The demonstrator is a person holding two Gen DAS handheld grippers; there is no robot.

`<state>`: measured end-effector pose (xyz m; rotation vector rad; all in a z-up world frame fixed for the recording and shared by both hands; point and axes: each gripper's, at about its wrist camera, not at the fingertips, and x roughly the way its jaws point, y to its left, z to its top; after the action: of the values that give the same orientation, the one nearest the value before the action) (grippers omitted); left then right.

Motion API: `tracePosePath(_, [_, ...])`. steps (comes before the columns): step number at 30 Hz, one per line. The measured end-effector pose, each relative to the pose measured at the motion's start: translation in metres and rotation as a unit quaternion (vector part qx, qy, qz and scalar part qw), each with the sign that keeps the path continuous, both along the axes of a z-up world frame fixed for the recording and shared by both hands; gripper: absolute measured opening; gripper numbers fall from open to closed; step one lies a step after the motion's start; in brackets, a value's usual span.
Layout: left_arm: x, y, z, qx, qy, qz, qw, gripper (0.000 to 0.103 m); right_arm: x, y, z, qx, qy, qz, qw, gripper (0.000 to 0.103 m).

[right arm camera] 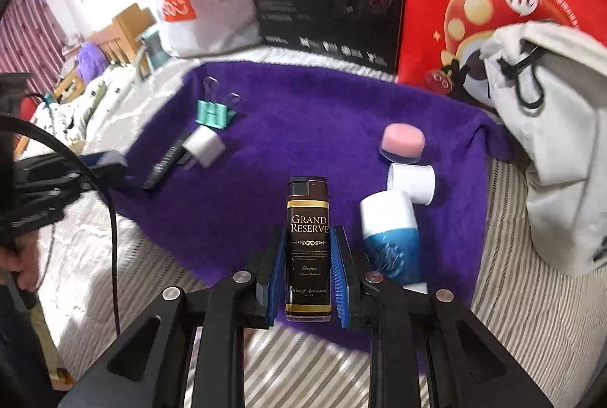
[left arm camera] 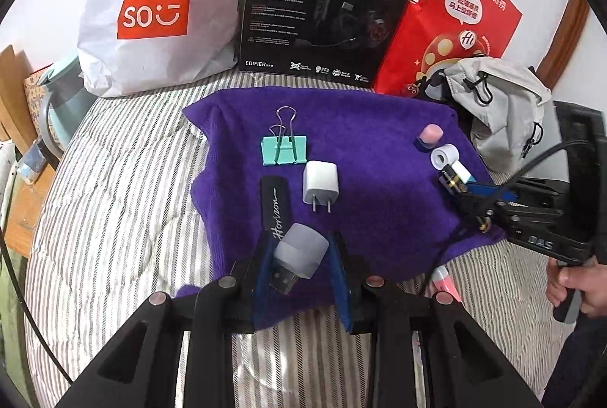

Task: Organize rigid objects
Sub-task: 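Place the Grand Reserve bottle beside the blue cylinder with the right gripper while the left carries the plug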

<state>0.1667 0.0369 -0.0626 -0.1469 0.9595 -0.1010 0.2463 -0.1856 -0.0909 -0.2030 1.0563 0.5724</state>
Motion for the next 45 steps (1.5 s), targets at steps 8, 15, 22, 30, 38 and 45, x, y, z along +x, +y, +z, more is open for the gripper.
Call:
tracePosePath(8, [0.014, 0.002, -0.008, -0.004, 0.008, -0.005, 0.9999, 0.028, 0.008, 0.008, -0.022, -0.044, 0.005, 0.008, 0.999, 0.023])
tracePosePath(15, [0.025, -0.008, -0.016, 0.002, 0.018, -0.018, 0.9997, 0.028, 0.005, 0.009, -0.027, -0.046, 0.004, 0.012, 0.999, 0.024])
tracePosePath(22, [0.030, -0.020, -0.024, 0.012, 0.030, -0.035, 0.9989, 0.028, 0.001, 0.005, -0.024, -0.042, 0.017, 0.018, 0.999, 0.031])
tracePosePath(30, [0.036, -0.028, -0.035, 0.025, 0.048, -0.049, 0.9974, 0.028, -0.011, -0.006, 0.000, -0.024, -0.006, 0.002, 1.000, 0.032])
tracePosePath(38, [0.039, -0.039, -0.041, 0.058, 0.055, -0.056, 0.9952, 0.028, -0.045, -0.021, 0.013, -0.015, -0.018, -0.006, 1.000, 0.034])
tracePosePath(45, [0.039, -0.041, -0.042, 0.071, 0.058, -0.055, 0.9943, 0.028, -0.069, -0.041, 0.020, 0.001, -0.015, -0.028, 0.999, 0.034])
